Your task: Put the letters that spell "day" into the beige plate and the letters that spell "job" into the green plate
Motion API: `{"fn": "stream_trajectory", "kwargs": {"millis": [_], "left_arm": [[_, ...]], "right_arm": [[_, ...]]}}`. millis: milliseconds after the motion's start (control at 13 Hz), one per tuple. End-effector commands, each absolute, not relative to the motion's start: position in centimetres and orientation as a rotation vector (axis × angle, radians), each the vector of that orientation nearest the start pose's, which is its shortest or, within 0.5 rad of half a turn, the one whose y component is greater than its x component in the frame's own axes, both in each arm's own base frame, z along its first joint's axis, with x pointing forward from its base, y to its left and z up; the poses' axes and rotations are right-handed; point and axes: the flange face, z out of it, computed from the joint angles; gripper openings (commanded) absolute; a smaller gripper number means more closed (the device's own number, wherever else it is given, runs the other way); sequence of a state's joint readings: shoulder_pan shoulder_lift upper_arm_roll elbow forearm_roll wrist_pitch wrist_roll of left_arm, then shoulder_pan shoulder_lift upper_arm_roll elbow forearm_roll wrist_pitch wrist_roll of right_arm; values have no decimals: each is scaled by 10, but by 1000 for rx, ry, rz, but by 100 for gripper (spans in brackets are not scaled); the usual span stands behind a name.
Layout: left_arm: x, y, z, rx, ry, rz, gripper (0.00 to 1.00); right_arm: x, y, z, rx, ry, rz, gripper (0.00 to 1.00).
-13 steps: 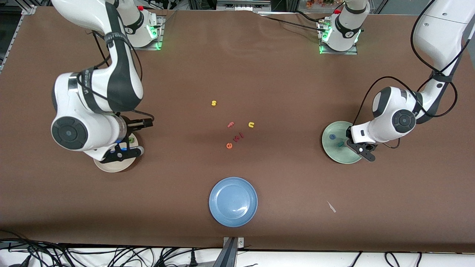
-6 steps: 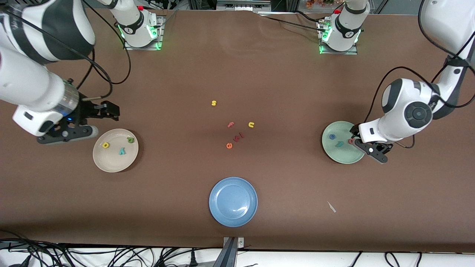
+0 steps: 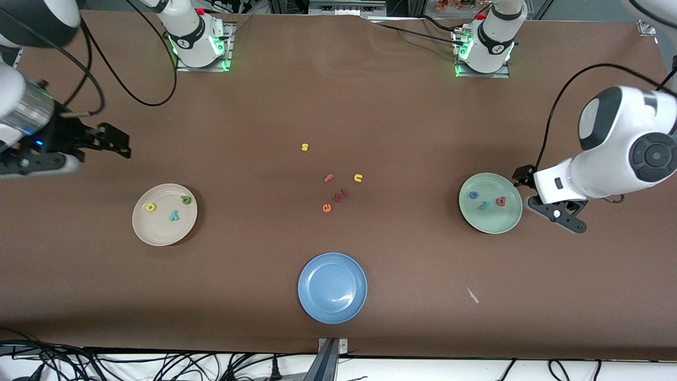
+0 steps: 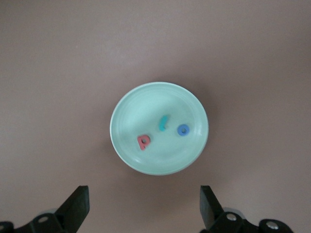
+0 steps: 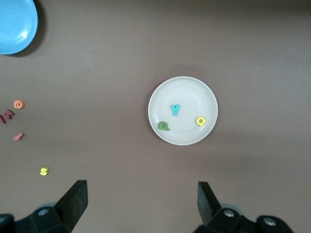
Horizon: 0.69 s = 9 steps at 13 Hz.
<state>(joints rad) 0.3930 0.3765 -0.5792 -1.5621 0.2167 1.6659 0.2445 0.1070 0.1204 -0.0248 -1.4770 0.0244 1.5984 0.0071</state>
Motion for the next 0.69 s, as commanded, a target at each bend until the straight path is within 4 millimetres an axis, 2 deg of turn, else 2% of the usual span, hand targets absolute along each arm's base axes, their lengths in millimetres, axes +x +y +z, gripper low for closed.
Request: {"fn": "stream_trajectory", "kwargs": {"millis": [0, 77, 154, 231, 308, 385, 462, 615], "left_arm": [[613, -74, 499, -3054, 489, 379, 100], [604, -83, 518, -3046, 413, 362, 100], [595, -87, 547, -3054, 350, 289, 100], [583, -103, 570, -3068, 317, 229, 100], [583, -106, 578, -3079, 244, 206, 100], [579, -102, 602, -3077, 173, 136, 100], [573, -100, 618, -3062, 131, 82, 100], [569, -89, 633, -3128, 62, 55, 100]], "right_arm": [[565, 39, 615, -3103, -66, 7, 100], [563, 30, 613, -3101, -50, 44, 100], [560, 20, 609, -3101, -30, 100, 100], [559, 12, 610, -3101, -6, 108, 100], [560, 9, 610, -3105, 1, 105, 100], [561, 8, 609, -3124, -5, 101, 100], [561, 7, 607, -3129, -31, 117, 100], [562, 9, 609, -3144, -120, 109, 100]]}}
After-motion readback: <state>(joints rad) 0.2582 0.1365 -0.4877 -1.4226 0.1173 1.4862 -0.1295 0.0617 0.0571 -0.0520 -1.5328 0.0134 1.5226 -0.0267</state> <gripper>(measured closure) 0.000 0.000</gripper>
